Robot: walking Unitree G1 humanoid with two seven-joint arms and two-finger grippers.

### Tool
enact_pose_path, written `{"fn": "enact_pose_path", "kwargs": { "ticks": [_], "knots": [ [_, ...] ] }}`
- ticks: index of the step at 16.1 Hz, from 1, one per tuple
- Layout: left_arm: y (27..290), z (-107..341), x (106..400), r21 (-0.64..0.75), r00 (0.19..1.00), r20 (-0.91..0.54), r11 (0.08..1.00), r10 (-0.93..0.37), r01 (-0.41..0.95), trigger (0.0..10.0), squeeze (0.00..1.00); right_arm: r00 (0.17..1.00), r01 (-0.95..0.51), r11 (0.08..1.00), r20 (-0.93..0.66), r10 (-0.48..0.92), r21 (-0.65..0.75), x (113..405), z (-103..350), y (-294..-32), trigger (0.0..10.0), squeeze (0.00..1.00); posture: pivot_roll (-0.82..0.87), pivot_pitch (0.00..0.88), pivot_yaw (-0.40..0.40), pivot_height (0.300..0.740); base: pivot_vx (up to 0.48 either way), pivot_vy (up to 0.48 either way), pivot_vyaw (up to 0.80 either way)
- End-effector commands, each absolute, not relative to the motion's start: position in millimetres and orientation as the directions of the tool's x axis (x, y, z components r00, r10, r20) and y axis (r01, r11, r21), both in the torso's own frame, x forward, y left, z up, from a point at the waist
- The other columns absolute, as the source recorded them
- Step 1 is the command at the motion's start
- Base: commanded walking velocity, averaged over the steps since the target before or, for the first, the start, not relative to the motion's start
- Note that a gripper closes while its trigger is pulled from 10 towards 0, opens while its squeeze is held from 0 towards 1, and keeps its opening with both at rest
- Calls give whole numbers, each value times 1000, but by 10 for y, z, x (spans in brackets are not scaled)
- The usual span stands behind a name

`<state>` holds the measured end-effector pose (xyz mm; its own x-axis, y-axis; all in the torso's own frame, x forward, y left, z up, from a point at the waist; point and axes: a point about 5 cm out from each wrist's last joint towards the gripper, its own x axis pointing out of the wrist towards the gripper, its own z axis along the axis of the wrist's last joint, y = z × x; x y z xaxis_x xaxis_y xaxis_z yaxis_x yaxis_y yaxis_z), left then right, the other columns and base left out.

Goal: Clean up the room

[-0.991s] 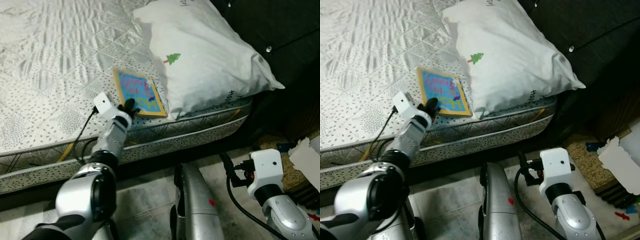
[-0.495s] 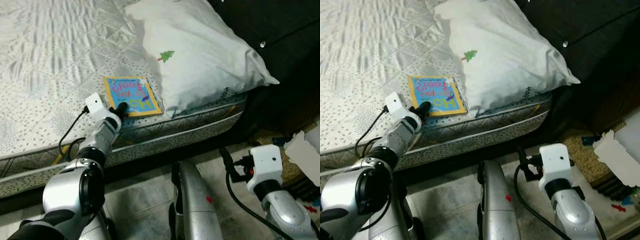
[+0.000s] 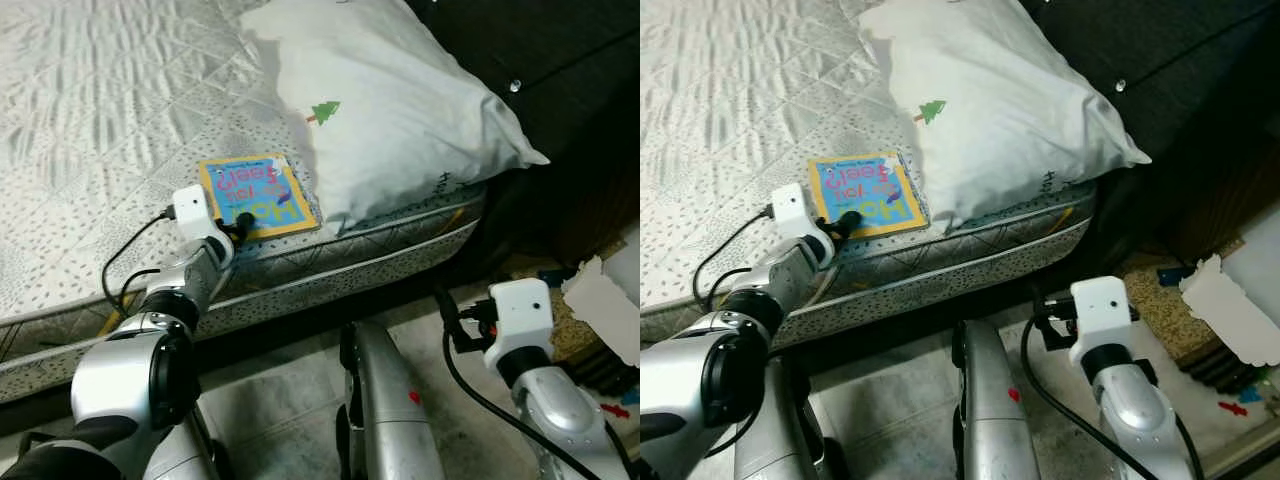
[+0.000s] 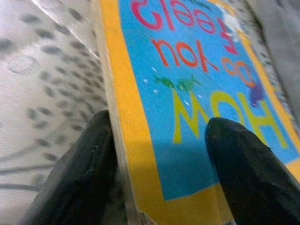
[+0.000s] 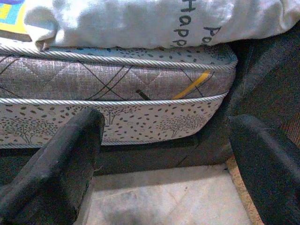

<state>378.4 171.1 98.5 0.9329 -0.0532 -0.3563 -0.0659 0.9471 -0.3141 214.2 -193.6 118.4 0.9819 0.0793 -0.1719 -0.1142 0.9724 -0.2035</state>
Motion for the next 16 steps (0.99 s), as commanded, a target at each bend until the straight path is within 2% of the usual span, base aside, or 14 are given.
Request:
{"fn": "enact_pose_path", "kwargs": {
  "ticks": [1,8,11,16],
  "knots": [
    [1818,1039,3804,-259,938,-346,960,7,-103,10000,1000,981,-113,972,-176,77,-204,2154,1152,-1929,10000,0,-223,110,-57,496,0,0,0],
    [1980,1062,3791,-153,940,-332,978,84,-141,10000,1000,986,-125,979,-130,105,-158,2386,1105,-1743,10000,0,-148,56,-28,496,0,0,0],
    [2048,1064,3755,-154,955,-258,970,143,-187,10000,1000,988,-134,984,-94,123,-118,2550,1085,-1606,10000,0,-74,20,-4,496,0,0,0],
    [2142,793,3357,-71,974,-163,982,159,-173,10000,1000,981,-189,981,-55,186,-35,2804,1055,-1279,10000,0,35,0,22,496,0,0,0]
  ]
}}
